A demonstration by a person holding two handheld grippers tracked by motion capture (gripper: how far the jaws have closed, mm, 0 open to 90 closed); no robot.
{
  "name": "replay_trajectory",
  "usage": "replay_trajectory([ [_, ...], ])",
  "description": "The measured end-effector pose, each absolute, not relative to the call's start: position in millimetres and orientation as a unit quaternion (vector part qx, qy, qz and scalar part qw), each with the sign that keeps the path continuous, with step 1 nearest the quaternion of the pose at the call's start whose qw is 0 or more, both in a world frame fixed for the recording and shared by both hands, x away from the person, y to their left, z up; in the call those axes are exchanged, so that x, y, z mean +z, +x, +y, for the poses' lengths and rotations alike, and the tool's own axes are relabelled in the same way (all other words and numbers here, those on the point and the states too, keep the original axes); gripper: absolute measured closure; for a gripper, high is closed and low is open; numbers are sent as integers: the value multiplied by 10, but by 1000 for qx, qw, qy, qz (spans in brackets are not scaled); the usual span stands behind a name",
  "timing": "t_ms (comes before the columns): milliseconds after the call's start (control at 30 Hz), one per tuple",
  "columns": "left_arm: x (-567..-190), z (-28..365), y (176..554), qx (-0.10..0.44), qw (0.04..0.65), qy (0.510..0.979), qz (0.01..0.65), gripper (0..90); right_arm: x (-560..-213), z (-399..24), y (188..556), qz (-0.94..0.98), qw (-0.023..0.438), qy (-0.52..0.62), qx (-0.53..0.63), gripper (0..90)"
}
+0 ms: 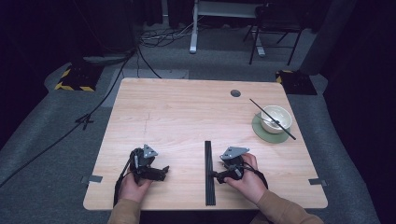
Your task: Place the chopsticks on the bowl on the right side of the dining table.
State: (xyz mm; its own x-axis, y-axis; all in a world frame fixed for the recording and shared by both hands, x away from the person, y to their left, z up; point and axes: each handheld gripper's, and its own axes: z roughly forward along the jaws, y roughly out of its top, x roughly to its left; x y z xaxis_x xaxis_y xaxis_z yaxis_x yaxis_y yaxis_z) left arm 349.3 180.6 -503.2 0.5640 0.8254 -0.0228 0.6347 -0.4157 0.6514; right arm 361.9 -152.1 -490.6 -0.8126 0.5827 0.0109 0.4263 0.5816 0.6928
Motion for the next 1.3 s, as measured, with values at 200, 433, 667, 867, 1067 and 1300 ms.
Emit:
replay_trajectory([
  [200,-5031,1806,3493,154,312,827,442,3,-4907,-1529,3617,882,108,295,351,237],
  [433,-5032,1805,3492,154,312,827,442,3,-4890,-1551,3611,884,110,289,350,239],
  [667,-5031,1805,3492,156,311,826,442,3,-4915,-1593,3633,888,112,289,340,247],
  [867,-5032,1806,3493,153,312,827,441,3,-4897,-1614,3603,887,103,291,342,255],
  [1067,-5032,1806,3493,153,312,827,442,3,-4899,-1704,3629,891,107,293,331,269],
  [1300,-5034,1803,3492,153,314,826,443,3,-4876,-1890,3718,885,118,316,322,279],
])
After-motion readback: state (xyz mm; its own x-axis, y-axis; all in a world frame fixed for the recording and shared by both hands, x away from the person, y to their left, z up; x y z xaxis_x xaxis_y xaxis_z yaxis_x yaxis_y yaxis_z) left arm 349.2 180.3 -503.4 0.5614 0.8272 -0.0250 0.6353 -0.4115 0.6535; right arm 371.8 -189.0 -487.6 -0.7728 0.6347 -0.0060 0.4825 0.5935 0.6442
